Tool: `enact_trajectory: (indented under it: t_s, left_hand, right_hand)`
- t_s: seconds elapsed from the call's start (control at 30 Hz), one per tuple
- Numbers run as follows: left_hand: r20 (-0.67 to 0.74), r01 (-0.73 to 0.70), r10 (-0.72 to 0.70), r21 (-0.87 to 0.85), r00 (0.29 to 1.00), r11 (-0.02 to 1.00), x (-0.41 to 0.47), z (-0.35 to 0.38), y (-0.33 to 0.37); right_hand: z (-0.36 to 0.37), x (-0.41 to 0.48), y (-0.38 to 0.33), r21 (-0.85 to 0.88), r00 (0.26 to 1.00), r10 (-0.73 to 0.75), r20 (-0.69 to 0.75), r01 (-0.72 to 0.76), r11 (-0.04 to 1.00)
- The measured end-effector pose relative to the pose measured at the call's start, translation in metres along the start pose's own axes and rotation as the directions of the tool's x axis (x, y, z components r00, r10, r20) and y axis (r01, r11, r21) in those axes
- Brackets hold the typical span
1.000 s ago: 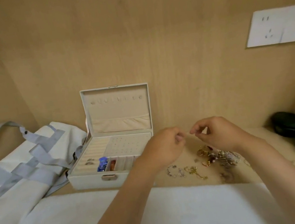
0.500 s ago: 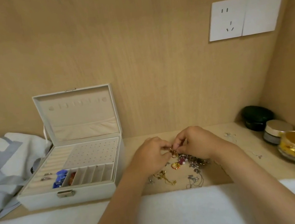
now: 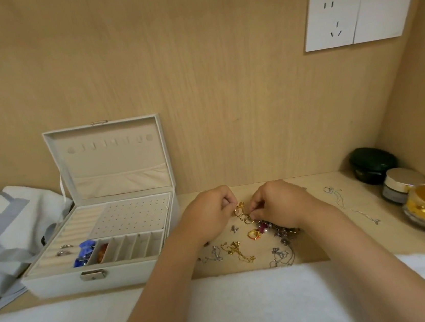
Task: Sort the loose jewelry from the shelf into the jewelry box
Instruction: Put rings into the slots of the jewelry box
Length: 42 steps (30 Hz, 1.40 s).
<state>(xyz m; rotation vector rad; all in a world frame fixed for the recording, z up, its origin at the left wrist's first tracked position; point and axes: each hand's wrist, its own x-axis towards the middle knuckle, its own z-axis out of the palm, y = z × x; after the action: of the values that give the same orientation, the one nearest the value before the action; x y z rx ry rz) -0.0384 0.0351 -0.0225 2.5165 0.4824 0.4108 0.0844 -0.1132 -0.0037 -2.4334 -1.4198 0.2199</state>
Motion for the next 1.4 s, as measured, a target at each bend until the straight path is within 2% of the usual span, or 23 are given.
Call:
enact_trajectory:
  t_s: [0.17,0.3,0.4,0.53,0.67,0.73,0.87,1.07,1.4]
  left_hand:
    - [0.014,0.012,-0.011,-0.085,1.0,0.996,0.0,-0.006,0.003]
    - [0.03,0.017,-0.017,-0.006,0.999,1.0,0.002,-0.009,0.004]
    - [0.031,0.029,-0.028,-0.015,0.999,0.999,0.0,-0.012,0.005]
    - [0.012,0.025,-0.024,-0.044,1.0,0.999,-0.001,-0.015,0.006]
    - [-0.077,0.023,-0.033,-0.129,0.996,0.991,-0.005,-0.027,0.009]
    - [-0.121,0.023,-0.041,-0.149,0.992,0.989,-0.009,-0.035,0.01]
    - [-0.157,0.035,-0.052,-0.112,0.986,0.993,-0.023,-0.062,-0.001]
    - [-0.218,0.124,-0.145,-0.11,0.965,0.986,-0.053,-0.116,-0.041]
    - [-0.239,0.287,-0.277,0.009,0.931,0.958,-0.088,-0.161,-0.11]
  right_hand:
    - [0.003,-0.001,-0.008,-0.052,1.0,-0.009,0.017,0.01,0.999]
    - [0.003,-0.001,-0.01,-0.025,1.0,-0.001,0.02,0.002,1.0]
    - [0.001,-0.003,-0.009,-0.012,1.0,-0.015,0.019,0.015,1.0]
    - [-0.006,-0.004,-0.005,0.153,0.998,0.001,-0.062,0.009,0.988]
    - [-0.012,-0.004,-0.008,0.364,0.993,0.002,-0.12,0.042,0.93]
    - [-0.011,-0.004,-0.015,0.415,0.991,-0.003,-0.13,0.057,0.908]
    - [-0.012,-0.002,-0.041,0.45,0.99,-0.05,-0.134,0.106,0.887]
    - [-0.01,0.018,-0.101,0.516,0.978,-0.12,-0.17,0.192,0.835]
    - [0.029,0.066,-0.194,0.468,0.963,-0.227,-0.145,0.269,0.842]
